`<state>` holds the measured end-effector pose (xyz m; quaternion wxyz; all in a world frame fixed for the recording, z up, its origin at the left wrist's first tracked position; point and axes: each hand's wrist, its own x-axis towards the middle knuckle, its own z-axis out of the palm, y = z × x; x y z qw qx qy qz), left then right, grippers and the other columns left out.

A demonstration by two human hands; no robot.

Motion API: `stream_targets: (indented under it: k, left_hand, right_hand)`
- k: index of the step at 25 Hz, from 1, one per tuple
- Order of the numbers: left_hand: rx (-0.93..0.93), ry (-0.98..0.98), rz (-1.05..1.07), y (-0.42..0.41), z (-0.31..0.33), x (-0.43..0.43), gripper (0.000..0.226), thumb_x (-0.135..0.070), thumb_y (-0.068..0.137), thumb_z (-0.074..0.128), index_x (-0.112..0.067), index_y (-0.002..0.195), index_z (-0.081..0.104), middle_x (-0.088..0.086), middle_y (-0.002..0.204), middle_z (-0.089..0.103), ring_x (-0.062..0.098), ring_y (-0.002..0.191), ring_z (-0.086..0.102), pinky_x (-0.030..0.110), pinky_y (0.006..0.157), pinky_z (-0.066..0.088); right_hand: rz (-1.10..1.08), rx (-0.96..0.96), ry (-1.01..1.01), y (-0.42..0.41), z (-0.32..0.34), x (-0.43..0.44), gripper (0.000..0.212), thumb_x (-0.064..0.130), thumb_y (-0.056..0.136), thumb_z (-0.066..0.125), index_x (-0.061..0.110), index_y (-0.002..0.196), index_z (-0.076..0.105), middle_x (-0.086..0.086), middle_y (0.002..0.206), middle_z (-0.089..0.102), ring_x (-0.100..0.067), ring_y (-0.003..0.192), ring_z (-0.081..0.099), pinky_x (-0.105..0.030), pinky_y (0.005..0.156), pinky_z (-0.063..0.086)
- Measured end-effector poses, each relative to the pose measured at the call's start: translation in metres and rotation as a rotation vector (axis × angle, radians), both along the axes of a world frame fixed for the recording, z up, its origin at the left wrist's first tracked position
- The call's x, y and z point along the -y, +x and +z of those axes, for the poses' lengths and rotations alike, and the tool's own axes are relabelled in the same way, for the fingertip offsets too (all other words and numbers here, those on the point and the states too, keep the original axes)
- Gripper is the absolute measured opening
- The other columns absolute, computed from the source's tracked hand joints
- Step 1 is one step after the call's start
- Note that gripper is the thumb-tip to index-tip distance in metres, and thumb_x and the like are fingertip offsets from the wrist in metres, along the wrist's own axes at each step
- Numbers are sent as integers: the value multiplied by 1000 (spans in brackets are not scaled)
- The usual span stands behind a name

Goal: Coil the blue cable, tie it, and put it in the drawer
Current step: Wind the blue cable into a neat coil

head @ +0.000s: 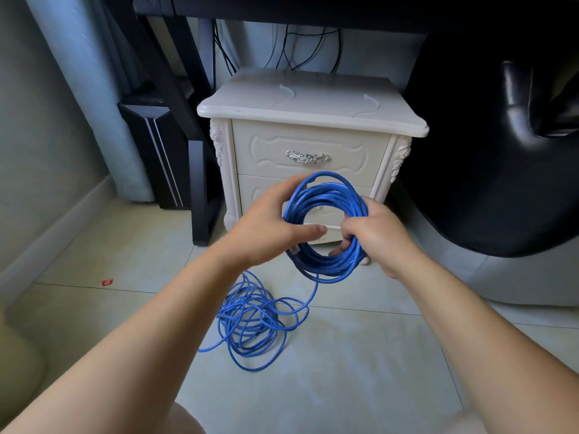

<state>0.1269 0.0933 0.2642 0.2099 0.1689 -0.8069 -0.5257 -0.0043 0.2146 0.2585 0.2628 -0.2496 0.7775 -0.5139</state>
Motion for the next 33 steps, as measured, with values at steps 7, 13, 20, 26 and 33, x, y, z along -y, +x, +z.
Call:
stream_targets:
  k: [7,13,20,26,33]
  left_hand:
    - [56,13,-77,-2,0,-3,78,-9,75,78,-38,140,47,-9,137,53,-8,120,51,9,95,43]
    - [93,65,25,-8,-13,-3,42,-8,83,75,-19,122,62,-5,96,69,0,73,63,17,76,54]
    - [52,228,277,-22,-16,-6,7,-14,88,66,-19,86,63,-15,49,49,5,43,45,30,55,54]
    - [-50,628,507,-26,-18,1,8,-15,91,65,-16,85,60,-2,61,41,15,54,38,29,58,46]
    - [-38,750,582,-25,-22,-15,19,-25,92,66,-17,78,56,-1,62,49,15,57,48,29,62,41]
  right_hand:
    - [217,-332,230,4,3,-3,23,6,79,49,25,89,56,-4,78,65,-20,55,72,-38,58,56]
    - [294,-368,134,10,9,-6,18,9,81,53,26,85,55,1,67,62,-17,56,72,-32,56,53]
    - [120,148,-186,4,-1,0,20,13,85,69,15,104,61,-1,66,61,-19,63,65,-37,69,55]
    - [166,381,-238,8,-15,-5,40,37,72,82,20,102,63,-3,84,68,-24,85,67,-39,84,54]
    - [13,610,-421,24,-26,8,19,10,75,73,9,86,58,-20,82,62,-43,96,67,-54,95,53]
